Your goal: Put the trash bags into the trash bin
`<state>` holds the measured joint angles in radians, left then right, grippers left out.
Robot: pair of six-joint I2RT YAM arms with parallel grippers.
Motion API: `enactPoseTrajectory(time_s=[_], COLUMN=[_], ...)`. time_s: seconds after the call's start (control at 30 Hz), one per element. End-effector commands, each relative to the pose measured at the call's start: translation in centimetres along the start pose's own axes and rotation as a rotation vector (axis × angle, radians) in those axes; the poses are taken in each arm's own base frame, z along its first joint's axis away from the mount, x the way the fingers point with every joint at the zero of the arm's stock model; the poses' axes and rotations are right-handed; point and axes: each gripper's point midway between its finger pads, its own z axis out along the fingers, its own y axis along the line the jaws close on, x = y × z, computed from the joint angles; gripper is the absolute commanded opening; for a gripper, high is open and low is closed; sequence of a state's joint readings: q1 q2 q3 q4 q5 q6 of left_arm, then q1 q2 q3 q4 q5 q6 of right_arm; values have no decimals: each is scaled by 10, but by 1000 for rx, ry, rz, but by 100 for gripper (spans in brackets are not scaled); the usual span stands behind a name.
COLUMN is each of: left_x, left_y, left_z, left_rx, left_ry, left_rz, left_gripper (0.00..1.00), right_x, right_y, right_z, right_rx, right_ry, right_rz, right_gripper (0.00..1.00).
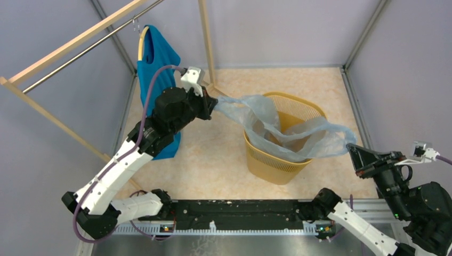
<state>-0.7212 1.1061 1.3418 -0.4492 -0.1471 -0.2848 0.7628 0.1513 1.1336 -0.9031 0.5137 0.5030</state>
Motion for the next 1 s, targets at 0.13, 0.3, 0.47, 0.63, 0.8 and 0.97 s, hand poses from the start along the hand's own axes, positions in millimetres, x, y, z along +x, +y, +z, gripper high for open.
enactPoseTrajectory(time_s=[0.13, 0.3, 0.47, 0.63, 0.8, 0.97], left_x=[31, 53, 91, 131, 148, 161], left_y=[-10, -10, -17, -9, -13, 2], left_z=[-29, -33, -24, -8, 1, 12], left_rx=[116, 139, 197, 163, 186, 117], left_ry=[44, 76, 193, 311, 348, 368], left_rz=[-30, -61, -53, -52, -70, -29], left_gripper=[0, 0, 0, 0, 0, 0], right_x=[18, 35, 60, 74, 107, 106], right_y=[-29, -36, -40, -64, -71, -105], right_z=[-46, -49, -39, -34, -19, -27], right_rx=[10, 49, 96, 247, 320, 589], right_ry=[53, 113, 190, 200, 252, 207], right_rz=[131, 180, 172, 171, 200, 275], right_gripper=[0, 0, 4, 5, 3, 0])
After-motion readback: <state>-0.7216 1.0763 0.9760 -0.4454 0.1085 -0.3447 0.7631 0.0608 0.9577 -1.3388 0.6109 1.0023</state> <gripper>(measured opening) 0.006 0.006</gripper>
